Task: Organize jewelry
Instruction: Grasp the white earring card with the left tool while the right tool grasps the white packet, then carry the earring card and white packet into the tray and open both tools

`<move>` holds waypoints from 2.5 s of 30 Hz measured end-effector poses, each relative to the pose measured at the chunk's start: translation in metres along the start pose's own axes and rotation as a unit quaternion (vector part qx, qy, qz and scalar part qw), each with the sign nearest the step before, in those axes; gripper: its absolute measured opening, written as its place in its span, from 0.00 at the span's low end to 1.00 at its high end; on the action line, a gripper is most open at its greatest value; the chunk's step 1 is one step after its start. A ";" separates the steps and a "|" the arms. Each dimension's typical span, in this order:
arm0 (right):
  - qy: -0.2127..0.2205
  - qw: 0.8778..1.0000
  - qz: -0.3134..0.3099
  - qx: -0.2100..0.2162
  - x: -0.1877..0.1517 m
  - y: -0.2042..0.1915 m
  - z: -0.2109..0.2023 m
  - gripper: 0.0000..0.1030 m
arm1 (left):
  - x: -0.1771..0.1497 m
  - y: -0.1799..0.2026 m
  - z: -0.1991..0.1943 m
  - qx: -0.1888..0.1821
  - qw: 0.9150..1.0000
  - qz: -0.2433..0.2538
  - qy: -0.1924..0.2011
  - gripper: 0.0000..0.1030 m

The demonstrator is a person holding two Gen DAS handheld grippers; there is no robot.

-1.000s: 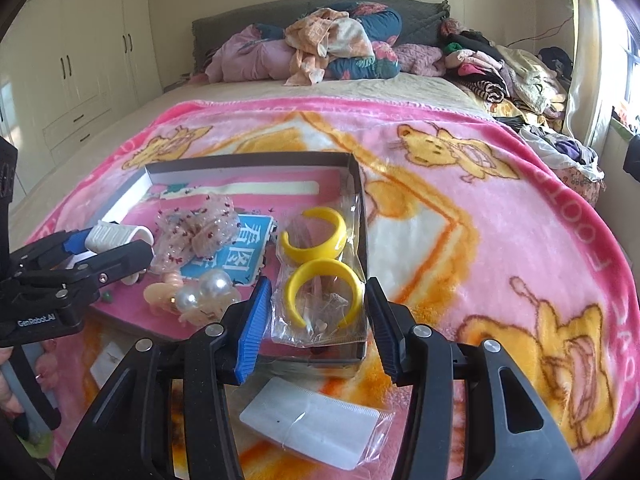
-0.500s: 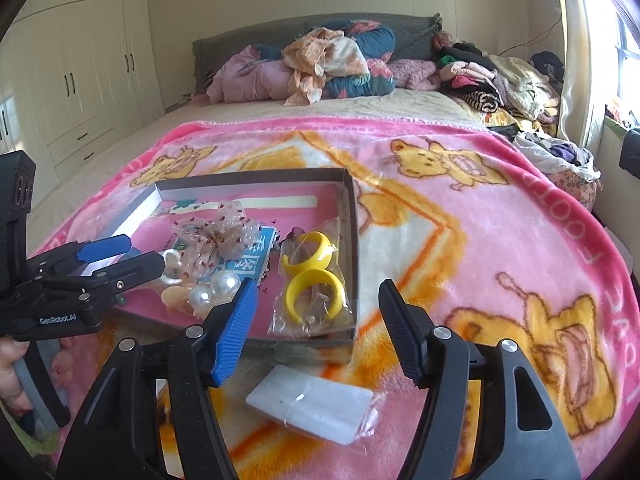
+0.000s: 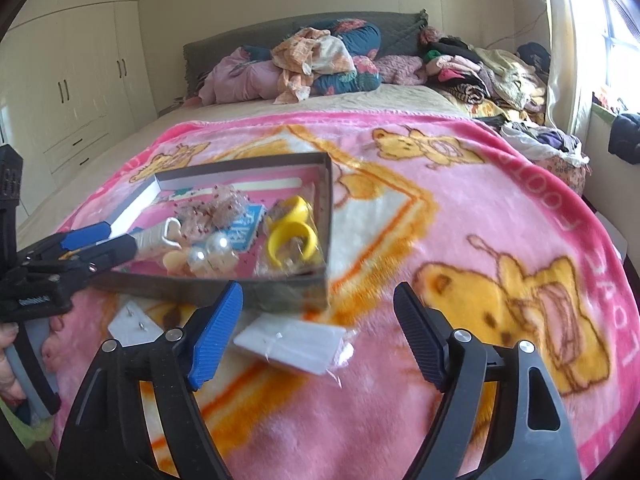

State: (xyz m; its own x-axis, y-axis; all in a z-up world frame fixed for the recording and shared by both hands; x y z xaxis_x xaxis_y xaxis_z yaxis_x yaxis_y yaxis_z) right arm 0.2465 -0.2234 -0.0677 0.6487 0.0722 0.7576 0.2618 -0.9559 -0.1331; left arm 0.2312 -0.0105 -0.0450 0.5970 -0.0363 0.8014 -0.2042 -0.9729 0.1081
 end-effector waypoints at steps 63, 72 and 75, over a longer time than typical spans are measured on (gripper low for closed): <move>0.049 0.993 0.022 0.105 0.028 -0.050 -0.051 0.08 | -0.005 -0.019 -0.045 0.016 1.000 0.002 0.000 0.55; 0.060 0.995 0.017 0.080 0.049 -0.054 -0.032 0.08 | 0.007 -0.041 -0.041 0.030 0.999 -0.016 0.015 0.55; 0.056 0.995 0.024 0.073 0.054 -0.052 -0.022 0.08 | 0.009 -0.048 -0.034 0.034 0.999 -0.024 0.013 0.55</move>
State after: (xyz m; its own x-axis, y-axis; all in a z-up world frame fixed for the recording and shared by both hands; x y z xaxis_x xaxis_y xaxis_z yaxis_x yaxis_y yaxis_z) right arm 0.2519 -0.1757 -0.0055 0.5811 -0.0117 0.8137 0.3397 -0.9051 -0.2556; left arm 0.2201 0.0441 -0.0227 0.5837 0.0155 0.8118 -0.1226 -0.9867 0.1069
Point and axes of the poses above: each gripper's, at about its wrist camera, not at the fingertips, and z roughly the way its jaws point, y to its right, x to its top, the point moved 2 cm from there along z, roughly the way its jaws point, and after that the axes turned 3 degrees about z, right-handed, at the moved point
